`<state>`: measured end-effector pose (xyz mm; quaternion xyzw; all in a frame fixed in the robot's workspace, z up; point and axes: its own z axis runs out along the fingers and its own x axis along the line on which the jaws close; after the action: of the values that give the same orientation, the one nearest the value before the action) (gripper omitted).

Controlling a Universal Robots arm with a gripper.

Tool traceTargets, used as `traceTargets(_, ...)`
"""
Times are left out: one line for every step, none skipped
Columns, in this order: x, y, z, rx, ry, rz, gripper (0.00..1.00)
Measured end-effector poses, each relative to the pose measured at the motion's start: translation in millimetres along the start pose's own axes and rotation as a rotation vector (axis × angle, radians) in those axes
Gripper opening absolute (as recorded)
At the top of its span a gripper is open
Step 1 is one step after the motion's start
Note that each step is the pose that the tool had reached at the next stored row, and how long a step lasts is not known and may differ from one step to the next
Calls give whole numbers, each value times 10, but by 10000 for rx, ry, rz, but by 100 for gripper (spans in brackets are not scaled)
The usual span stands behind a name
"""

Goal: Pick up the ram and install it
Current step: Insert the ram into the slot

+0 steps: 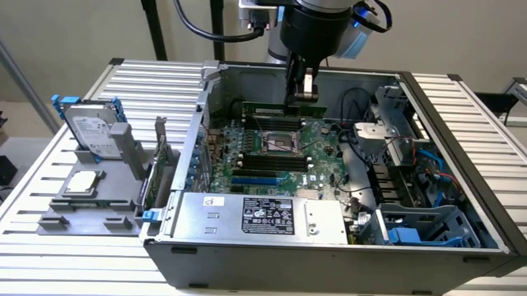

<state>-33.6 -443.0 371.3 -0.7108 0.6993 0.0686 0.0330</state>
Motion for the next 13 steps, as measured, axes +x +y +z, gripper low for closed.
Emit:
traceTargets(3, 0, 18, 3, 1, -1, 14)
traceTargets(6, -1, 36, 3, 1, -3, 14)
traceTargets(8, 0, 54, 4, 2, -2, 14)
traceTargets(11, 1, 72, 4, 2, -2, 14)
traceTargets(13, 2, 90, 5, 2, -2, 14)
traceTargets(16, 3, 109, 5, 1, -2, 14)
traceTargets(18, 12, 128, 4, 7, 0, 14)
traceTargets(21, 27, 146, 5, 16, 0, 14)
traceTargets(22, 45, 165, 7, 22, -1, 14)
traceTargets(21, 63, 184, 8, 23, -1, 14)
traceTargets(12, 81, 204, 11, 25, -1, 14)
traceTargets(-7, 100, 226, 14, 28, -3, 14)
traceTargets(-34, 114, 250, 20, 34, -3, 14)
